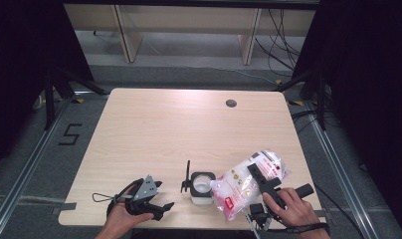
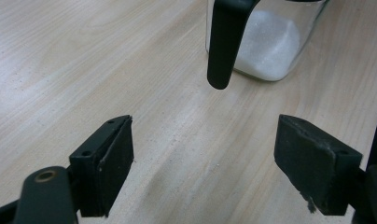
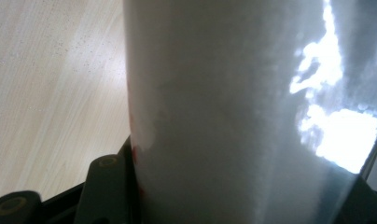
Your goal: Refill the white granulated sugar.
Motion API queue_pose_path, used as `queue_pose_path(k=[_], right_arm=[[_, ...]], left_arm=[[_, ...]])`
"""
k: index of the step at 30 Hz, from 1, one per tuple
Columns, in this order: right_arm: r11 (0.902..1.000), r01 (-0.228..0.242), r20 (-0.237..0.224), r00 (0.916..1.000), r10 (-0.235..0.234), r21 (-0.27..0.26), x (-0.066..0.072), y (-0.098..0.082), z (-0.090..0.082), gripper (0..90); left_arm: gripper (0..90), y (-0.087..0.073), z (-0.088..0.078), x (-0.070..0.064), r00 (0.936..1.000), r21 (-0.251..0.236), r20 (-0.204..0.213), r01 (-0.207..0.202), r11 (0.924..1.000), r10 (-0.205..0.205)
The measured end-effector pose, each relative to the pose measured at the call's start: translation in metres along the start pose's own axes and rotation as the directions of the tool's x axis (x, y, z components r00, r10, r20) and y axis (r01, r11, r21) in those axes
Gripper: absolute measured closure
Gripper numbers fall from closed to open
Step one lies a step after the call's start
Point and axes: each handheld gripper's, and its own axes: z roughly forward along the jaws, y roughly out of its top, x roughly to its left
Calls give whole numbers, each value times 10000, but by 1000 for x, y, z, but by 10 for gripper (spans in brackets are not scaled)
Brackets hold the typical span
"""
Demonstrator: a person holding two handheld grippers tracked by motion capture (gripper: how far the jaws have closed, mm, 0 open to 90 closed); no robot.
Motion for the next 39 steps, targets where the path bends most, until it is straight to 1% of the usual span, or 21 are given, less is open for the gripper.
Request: queue_pose_path(k=[6,7,11,12,14,16,20,21,22,23,25,28,30,31,32,34,35,36,37,38,39], right_arm=[[10000,69,-15,10000,-69,37,0,1,0,460],[9998,-129,-115,9998,131,171,1,1,-1,460],[9997,-100,-82,9999,102,204,2,1,-1,460],[9998,16,-112,9999,-14,184,2,2,-1,460],[9997,261,-26,9997,-261,-9,0,2,0,460],[9998,203,-9,9998,-203,-39,0,2,0,460],[9996,-289,-89,9995,289,20,1,0,-1,460],[9999,-86,-5,10000,86,-150,-1,-1,0,460],[9996,-275,-95,9996,275,-36,1,-2,0,460],[9991,-412,-125,9991,413,99,2,-2,-1,460],[10000,-80,-127,9999,80,-47,0,-2,1,460],[10000,-74,-87,9999,74,-55,0,-2,0,460],[9989,-439,-186,9988,442,187,4,-1,-1,460],[10000,-65,-45,10000,65,20,1,-1,0,460],[10000,24,-32,10000,-24,-30,1,0,0,460],[9999,-122,-133,9998,123,67,2,1,-1,461],[9999,-120,-121,9999,121,70,2,1,-1,460],[10000,-48,-100,9999,48,36,1,1,-1,460],[9999,-86,-105,9999,86,73,2,1,-1,460],[10000,-5,-63,10000,5,5,1,2,-1,460],[9999,139,-19,9999,-139,-82,0,2,0,461]], left_arm=[[194,0,1,1,10000,13,77,-62,10000,62],[194,0,1,1,10000,-6,71,-51,10000,51],[194,0,1,1,10000,-1,65,-58,10000,58],[194,0,0,1,10000,1,63,-61,10000,61],[194,0,0,1,10000,3,72,-55,10000,55],[194,0,0,1,10000,-6,79,-50,10000,50],[194,0,0,1,10000,-15,40,-53,10000,53],[195,0,0,0,10000,7,18,-72,10000,72],[194,0,1,0,10000,-79,22,29,10000,-29],[194,0,0,0,10000,2,16,-71,10000,71],[194,0,0,1,10000,6,68,-72,10000,71],[194,0,0,1,10000,-1,65,-63,10000,63],[194,0,0,1,10000,-6,69,-56,10000,56],[194,0,0,0,10000,3,15,-67,10000,67],[195,0,0,1,10000,6,18,-78,10000,78],[194,0,0,0,10000,3,13,-64,10000,64],[194,0,1,0,10000,-85,18,35,10000,-35],[194,0,0,1,9999,-12,12,-100,9999,100],[194,0,0,1,9999,-88,7,-104,9999,104],[194,0,0,0,10000,-6,-18,24,10000,-24],[194,0,0,0,10000,-24,-21,11,10000,-11]])
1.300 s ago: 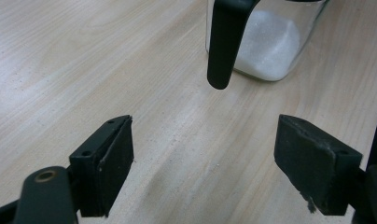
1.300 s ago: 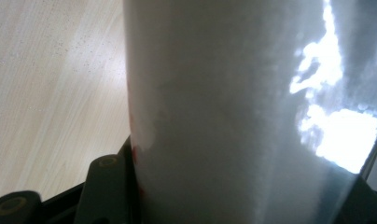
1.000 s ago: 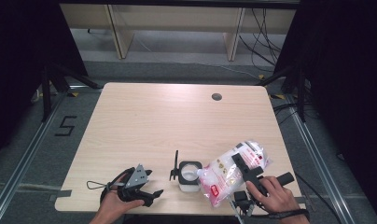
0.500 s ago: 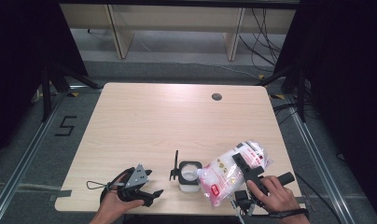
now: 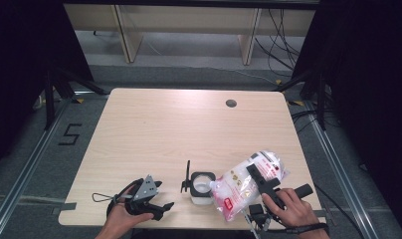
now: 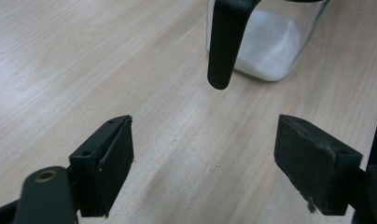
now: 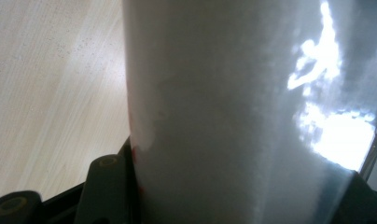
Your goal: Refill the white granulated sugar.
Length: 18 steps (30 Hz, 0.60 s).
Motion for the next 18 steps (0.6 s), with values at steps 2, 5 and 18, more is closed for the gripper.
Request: queue_pose_path(k=[2,5,18], right_arm=[[9999,-82,-92,9999,83,87,1,0,0,460],[9989,-396,-184,9990,400,249,4,0,-1,461],[9996,-212,-152,9997,216,202,3,0,-1,463]], left_arm=[[194,0,0,0,10000,11,2,1,10000,-1],[194,0,0,0,10000,-5,27,46,10000,-46],[195,0,0,0,10000,-10,62,-19,10000,19]])
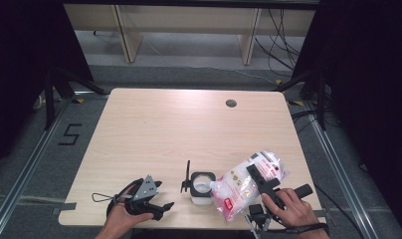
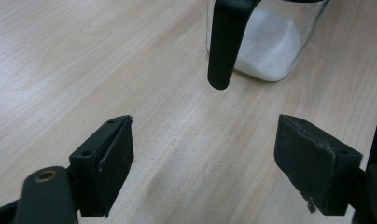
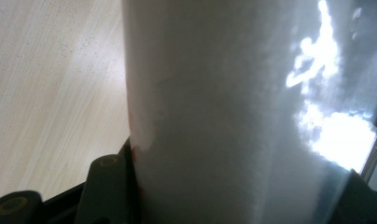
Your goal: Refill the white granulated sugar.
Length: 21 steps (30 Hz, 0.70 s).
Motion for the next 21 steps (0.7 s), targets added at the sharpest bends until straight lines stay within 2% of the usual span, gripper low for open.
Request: queue_pose_path(k=[9,12,15,19,21], right_arm=[[10000,-38,-31,10000,38,-51,0,-1,0,466],[10000,-63,-48,10000,62,-76,-1,-1,0,468],[9998,-208,-47,9998,208,-28,0,-1,-1,470],[9999,-119,-24,9999,119,-96,-1,-1,0,472],[9998,5,-12,10000,-5,-213,-2,-1,0,472]], left_arm=[[194,0,0,-1,10000,3,-37,60,10000,-60],[195,0,-1,1,9999,56,114,-2,10000,1],[195,0,0,0,10000,-13,-4,-7,10000,7],[195,0,-1,1,9999,71,107,-18,10000,17],[194,0,0,0,10000,-10,-16,6,10000,-6]])
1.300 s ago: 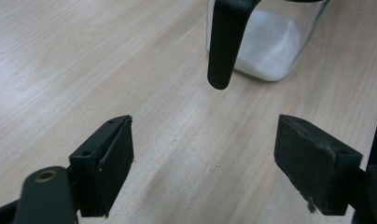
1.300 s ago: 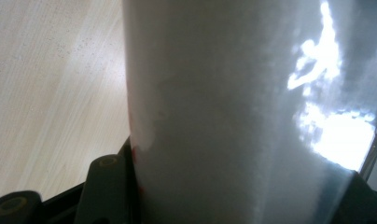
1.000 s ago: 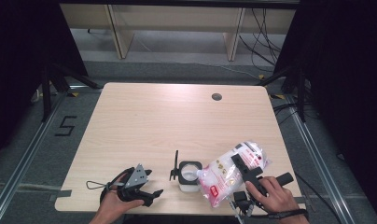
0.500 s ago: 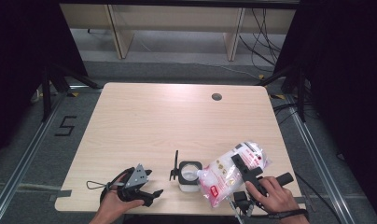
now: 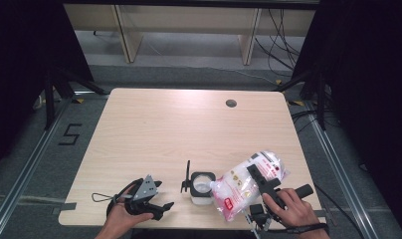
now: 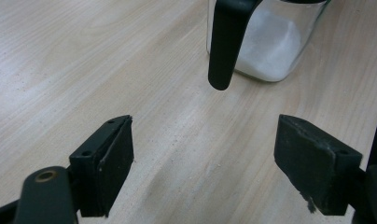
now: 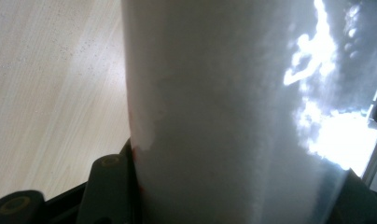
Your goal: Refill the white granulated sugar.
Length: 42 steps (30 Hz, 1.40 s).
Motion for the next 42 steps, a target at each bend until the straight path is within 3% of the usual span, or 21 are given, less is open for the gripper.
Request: queue_pose_path(k=[3,4,6,8,9,10,14,15,16,17,21,29,30,31,34,39,40,42], right_arm=[[10000,48,97,9999,-47,-51,-1,-1,0,473],[9993,-340,-1,9994,340,169,2,-1,-1,473],[9998,-160,26,9999,160,73,1,-1,-1,473],[9991,-385,-22,9993,386,189,3,-2,-2,473],[9992,-358,-14,9994,358,182,3,-2,-1,473],[9991,-369,-36,9993,369,197,3,-1,-2,474],[9993,-331,25,9995,331,154,2,-1,-2,474],[10000,-34,81,10000,34,-51,0,-1,0,474],[10000,43,113,9999,-42,-87,-1,-1,0,474],[10000,6,70,10000,-6,-62,-1,-1,0,474],[9993,-331,-8,9995,331,180,2,-1,-2,474],[9994,-311,9,9995,311,156,2,-1,-2,475],[10000,5,67,10000,-5,-75,-1,-1,0,475],[10000,34,87,10000,-34,-79,-1,0,0,475],[9994,-333,10,9994,333,84,2,0,-2,475],[10000,-36,157,9999,37,-74,0,-1,-1,475],[10000,-55,81,10000,56,-80,0,-1,-1,475],[10000,-97,21,10000,97,-9,0,-1,-1,475]], left_arm=[[195,0,0,0,10000,34,73,-8,10000,8],[194,0,-1,1,9999,73,112,-11,10000,10],[195,0,-1,2,10000,125,31,-93,9999,93],[195,0,-1,2,10000,116,28,-70,9999,70],[195,0,-1,1,10000,59,85,12,10000,-13],[195,0,0,1,9999,62,-112,-103,9999,104],[195,0,0,0,10000,26,-13,-83,10000,83],[195,1,0,1,9997,29,-1,-259,9997,259],[195,0,1,0,10000,-61,6,77,10000,-77],[195,0,0,1,9998,118,-79,-156,9998,157],[195,0,-1,1,10000,65,49,-17,10000,17],[197,1,-2,3,9999,145,-25,-105,9998,105],[196,0,-1,2,10000,121,19,-54,9999,54],[196,0,-1,1,10000,-4,56,-2,10000,2],[196,0,0,1,9999,4,-96,-78,10000,78],[196,1,-1,2,9997,-4,-58,-220,9998,220],[197,0,1,0,9999,-79,-77,101,9999,-102],[196,0,-1,1,10000,38,58,-8,10000,8]])
